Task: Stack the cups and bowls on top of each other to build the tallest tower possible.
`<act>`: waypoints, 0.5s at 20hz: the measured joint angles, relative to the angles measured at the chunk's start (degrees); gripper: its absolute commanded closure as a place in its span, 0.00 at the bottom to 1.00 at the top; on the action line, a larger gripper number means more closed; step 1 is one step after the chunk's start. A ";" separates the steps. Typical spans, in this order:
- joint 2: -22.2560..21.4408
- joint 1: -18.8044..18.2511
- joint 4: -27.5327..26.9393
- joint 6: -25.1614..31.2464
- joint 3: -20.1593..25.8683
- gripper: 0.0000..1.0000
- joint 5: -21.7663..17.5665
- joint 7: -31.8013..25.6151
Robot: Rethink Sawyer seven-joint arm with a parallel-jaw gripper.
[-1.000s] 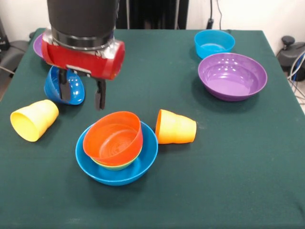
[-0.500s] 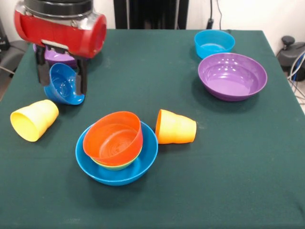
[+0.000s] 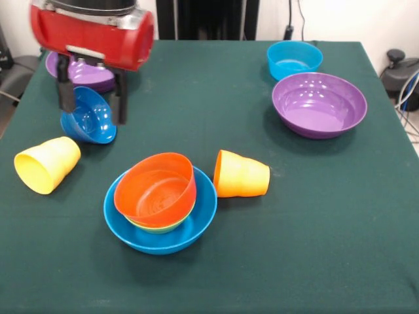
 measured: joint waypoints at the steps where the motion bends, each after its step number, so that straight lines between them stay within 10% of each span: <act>1: -0.49 0.46 1.19 -1.58 0.03 0.00 -0.01 0.00; 10: -2.47 0.67 6.78 -6.51 3.25 0.00 -0.02 0.00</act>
